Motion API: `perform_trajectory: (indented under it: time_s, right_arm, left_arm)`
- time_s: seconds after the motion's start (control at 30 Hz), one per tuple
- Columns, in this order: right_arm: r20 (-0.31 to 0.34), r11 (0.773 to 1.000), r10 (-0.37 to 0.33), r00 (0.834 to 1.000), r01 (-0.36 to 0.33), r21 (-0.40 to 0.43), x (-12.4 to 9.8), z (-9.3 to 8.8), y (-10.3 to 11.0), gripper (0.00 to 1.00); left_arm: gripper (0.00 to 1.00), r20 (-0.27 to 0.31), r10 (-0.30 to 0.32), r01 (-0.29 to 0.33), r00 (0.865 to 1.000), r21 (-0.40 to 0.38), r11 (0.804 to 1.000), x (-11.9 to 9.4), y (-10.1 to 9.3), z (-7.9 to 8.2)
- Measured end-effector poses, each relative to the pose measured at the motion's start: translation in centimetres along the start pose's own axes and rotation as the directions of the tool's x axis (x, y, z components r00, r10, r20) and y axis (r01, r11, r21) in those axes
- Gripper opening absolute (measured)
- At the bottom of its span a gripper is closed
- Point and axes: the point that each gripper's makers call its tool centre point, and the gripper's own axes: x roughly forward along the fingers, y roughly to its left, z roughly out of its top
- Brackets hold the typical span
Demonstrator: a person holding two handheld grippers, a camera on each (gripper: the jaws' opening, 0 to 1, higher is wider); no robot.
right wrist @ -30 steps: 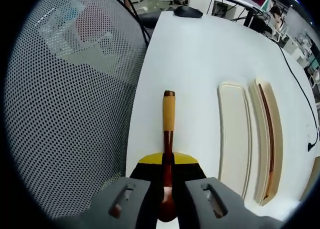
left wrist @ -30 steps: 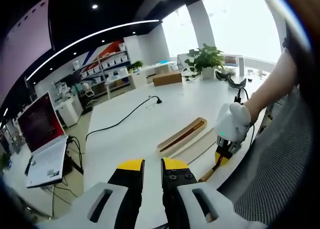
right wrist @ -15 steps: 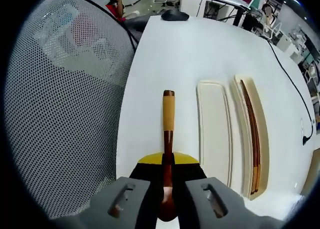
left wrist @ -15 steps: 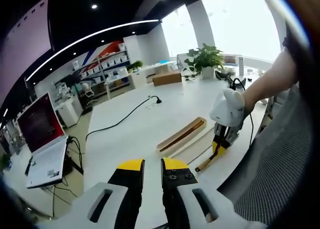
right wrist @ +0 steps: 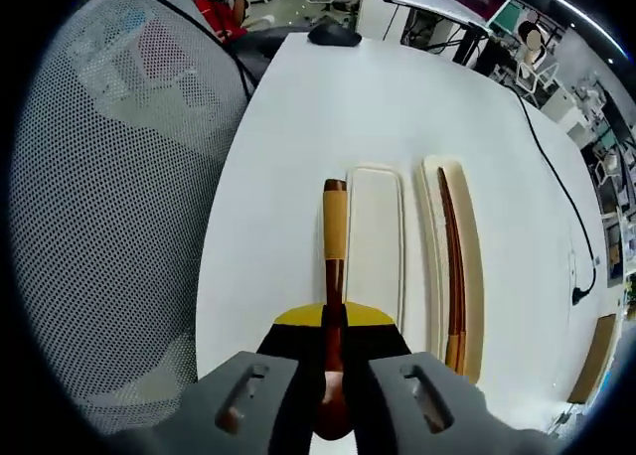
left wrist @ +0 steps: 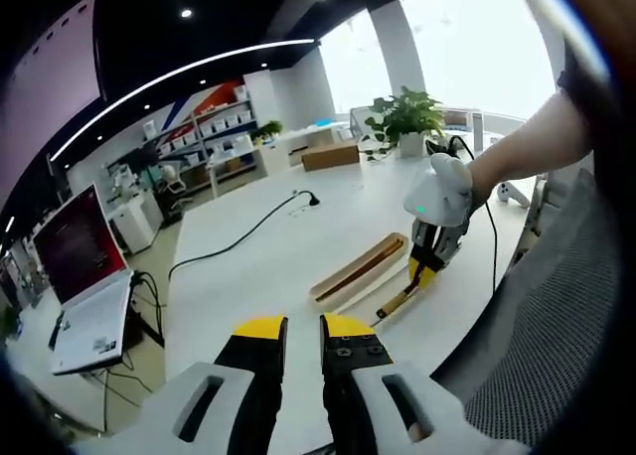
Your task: Arrange the utensils inside the cutlery case until each visible utensil rests in its matching compartment.
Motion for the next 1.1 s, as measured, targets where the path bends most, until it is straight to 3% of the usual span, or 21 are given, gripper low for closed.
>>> perform_trajectory:
  time_s: [0.7, 1.1]
  right_arm:
    - [-0.022, 0.995, -0.071, 0.997, 0.072, 0.063, -1.1, 0.0, -4.5, 0.00]
    - [-0.047, 0.992, -0.124, 0.991, 0.125, 0.028, -0.8, -0.7, -7.2, 0.00]
  left_arm:
    - [0.13, 0.009, -0.011, 0.011, 1.000, -0.004, 1.000, 0.0, -0.2, 0.1]
    - [0.12, 0.008, -0.013, 0.013, 1.000, -0.016, 1.000, 0.0, -0.4, 0.3]
